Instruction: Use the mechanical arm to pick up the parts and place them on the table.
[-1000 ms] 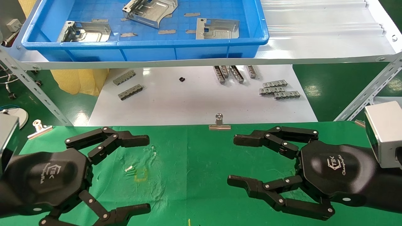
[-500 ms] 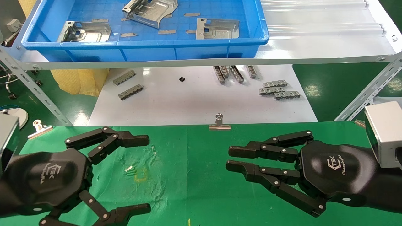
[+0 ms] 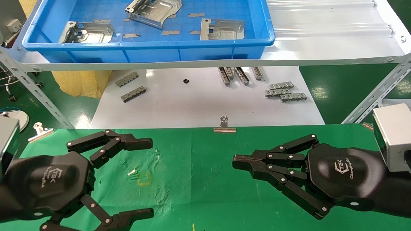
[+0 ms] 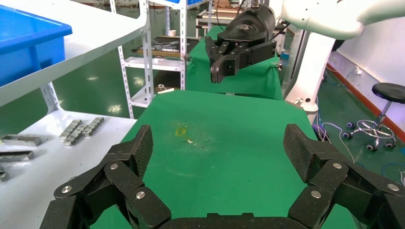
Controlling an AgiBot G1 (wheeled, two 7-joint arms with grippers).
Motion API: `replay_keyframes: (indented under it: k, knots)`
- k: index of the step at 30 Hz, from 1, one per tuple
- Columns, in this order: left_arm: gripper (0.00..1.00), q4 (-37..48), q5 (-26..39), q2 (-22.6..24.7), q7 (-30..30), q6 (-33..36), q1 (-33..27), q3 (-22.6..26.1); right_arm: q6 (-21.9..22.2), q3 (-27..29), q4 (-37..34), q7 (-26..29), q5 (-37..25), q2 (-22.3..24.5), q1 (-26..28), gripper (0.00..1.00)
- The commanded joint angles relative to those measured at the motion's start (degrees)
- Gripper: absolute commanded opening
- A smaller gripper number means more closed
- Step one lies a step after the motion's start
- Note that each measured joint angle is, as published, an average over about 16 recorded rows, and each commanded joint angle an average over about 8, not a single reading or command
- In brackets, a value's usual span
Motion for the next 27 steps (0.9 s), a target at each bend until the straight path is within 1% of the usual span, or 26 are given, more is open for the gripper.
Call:
replay_keyframes:
  k: [1,4,6,8,11,14,17,20,23,24,25,26,27]
  knots:
    - [1.0,-0.2,-0.1,-0.1,0.0,0.1,0.2,0.0,0.0,0.0,0.0,0.0,0.0,0.0,0.0,0.0]
    - [1.0,0.6,0.4,0.3,0.1,-0.3,-1.2,-0.1,0.0,0.0,0.0,0.0,0.0,0.0,0.0,0.0]
    - [1.0,1.5,1.1,0.8,0.1,-0.6,-3.5,0.0,0.0,0.0,0.0,0.0,0.0,0.0,0.0,0.0]
    - [1.0,3.3,2.5,1.6,0.0,-0.9,-6.9,0.3,0.0,0.0,0.0,0.0,0.0,0.0,0.0,0.0]
    - [1.0,7.9,6.0,3.6,0.0,-1.3,-13.9,1.4,0.0,0.0,0.0,0.0,0.0,0.0,0.0,0.0]
    - [1.0,15.8,10.6,6.9,0.8,-2.1,-21.9,3.2,0.0,0.0,0.0,0.0,0.0,0.0,0.0,0.0]
    - [1.0,26.4,15.9,11.4,2.8,-5.8,-29.4,5.1,0.0,0.0,0.0,0.0,0.0,0.0,0.0,0.0]
    - [1.0,37.3,21.0,16.4,5.4,-12.6,-35.8,6.7,0.0,0.0,0.0,0.0,0.0,0.0,0.0,0.0]
    - [1.0,47.0,25.3,21.5,8.2,-20.7,-41.0,8.0,0.0,0.0,0.0,0.0,0.0,0.0,0.0,0.0]
    - [1.0,49.8,26.4,23.1,9.1,-23.1,-42.5,8.4,0.0,0.0,0.0,0.0,0.0,0.0,0.0,0.1]
    - [1.0,52.4,27.4,24.7,10.0,-25.3,-43.9,8.8,0.0,0.0,0.0,0.0,0.0,0.0,0.0,0.23]
    - [0.98,54.7,28.1,26.0,10.8,-27.2,-45.0,9.1,0.0,0.0,0.0,0.0,0.0,0.0,0.0,0.35]
    - [0.9,56.8,28.8,27.3,11.7,-29.0,-46.1,9.3,0.0,0.0,0.0,0.0,0.0,0.0,0.0,0.48]
